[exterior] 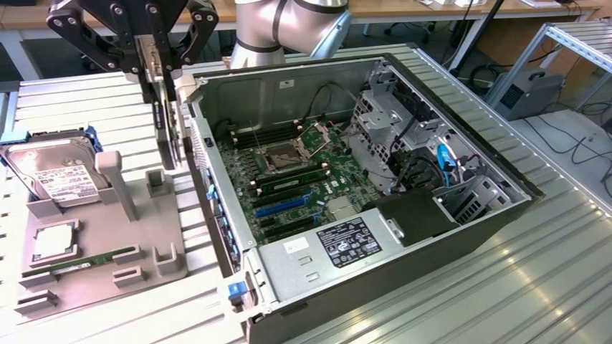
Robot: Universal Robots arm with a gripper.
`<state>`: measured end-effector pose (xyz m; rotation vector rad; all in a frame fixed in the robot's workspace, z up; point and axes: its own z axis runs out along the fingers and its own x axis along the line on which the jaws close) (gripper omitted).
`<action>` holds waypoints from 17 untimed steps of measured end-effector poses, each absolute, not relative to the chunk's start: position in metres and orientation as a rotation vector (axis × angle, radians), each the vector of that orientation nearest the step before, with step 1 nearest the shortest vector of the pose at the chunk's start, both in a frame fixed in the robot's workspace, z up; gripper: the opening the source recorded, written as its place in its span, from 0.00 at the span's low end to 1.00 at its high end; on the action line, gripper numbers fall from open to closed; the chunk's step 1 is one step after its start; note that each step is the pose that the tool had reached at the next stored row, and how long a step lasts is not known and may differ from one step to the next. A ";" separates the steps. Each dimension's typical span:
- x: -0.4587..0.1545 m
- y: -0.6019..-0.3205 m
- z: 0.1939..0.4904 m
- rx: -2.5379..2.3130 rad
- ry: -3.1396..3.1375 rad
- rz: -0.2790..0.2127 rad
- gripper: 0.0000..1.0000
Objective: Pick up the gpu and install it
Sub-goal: 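Pick up the gpu and move the gpu toward the slot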
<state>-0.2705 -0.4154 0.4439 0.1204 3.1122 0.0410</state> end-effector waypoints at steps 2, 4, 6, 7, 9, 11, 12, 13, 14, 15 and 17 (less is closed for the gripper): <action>-0.270 -0.415 0.444 0.120 3.112 0.041 0.27; -0.269 -0.415 0.444 0.120 3.112 0.040 0.27; -0.269 -0.415 0.444 0.120 3.112 0.040 0.27; -0.268 -0.415 0.444 0.120 3.112 0.039 0.27; -0.268 -0.415 0.444 0.120 3.112 0.039 0.27; -0.267 -0.415 0.444 0.120 3.112 0.039 0.27; -0.267 -0.415 0.444 0.120 3.112 0.038 0.27; -0.266 -0.415 0.444 0.120 3.112 0.038 0.27; -0.266 -0.415 0.444 0.120 3.112 0.038 0.27; -0.266 -0.415 0.444 0.120 3.112 0.038 0.27; -0.265 -0.415 0.444 0.120 3.112 0.037 0.27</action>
